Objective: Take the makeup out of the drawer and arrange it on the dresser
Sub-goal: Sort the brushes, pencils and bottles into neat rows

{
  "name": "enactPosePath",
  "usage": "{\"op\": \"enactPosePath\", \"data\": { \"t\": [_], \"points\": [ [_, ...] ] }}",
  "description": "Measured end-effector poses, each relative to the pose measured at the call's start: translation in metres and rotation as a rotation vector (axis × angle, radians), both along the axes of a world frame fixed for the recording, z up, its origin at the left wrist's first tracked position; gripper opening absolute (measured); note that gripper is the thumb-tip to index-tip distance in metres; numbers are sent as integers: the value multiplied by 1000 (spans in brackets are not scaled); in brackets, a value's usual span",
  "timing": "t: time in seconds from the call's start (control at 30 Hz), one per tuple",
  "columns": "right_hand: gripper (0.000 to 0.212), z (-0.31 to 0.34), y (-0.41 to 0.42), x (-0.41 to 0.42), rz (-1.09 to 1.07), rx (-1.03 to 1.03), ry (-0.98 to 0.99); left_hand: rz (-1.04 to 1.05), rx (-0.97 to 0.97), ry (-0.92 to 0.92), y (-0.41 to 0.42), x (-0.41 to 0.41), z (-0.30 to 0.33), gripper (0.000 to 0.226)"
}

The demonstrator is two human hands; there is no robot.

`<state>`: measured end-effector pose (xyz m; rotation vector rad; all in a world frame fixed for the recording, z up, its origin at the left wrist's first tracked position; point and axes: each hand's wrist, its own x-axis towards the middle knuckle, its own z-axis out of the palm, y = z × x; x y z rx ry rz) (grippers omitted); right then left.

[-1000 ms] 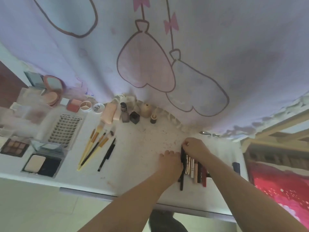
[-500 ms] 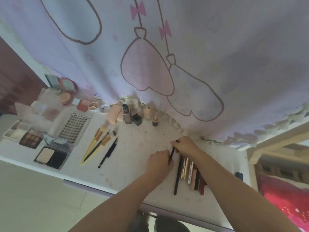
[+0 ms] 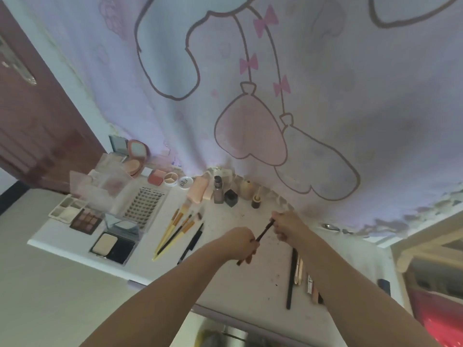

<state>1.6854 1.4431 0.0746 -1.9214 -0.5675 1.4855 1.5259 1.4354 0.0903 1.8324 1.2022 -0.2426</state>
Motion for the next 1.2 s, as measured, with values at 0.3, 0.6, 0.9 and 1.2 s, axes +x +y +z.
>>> {"op": "enactPosePath", "data": {
  "t": [0.3,0.6,0.9,1.2],
  "points": [
    [7,-12,-7,-48,298,-86,-195,271,28,138,3,-72,-45,31],
    [28,-54,-5,-124,773,-107,-896,114,315,259,32,-82,-69,18],
    [33,-69,6,-156,853,-86,-893,28,478,227,42,-97,-90,14],
    [36,-41,7,-85,666,-61,-894,-71,633,187,35,-67,-74,20]
  ]
}}
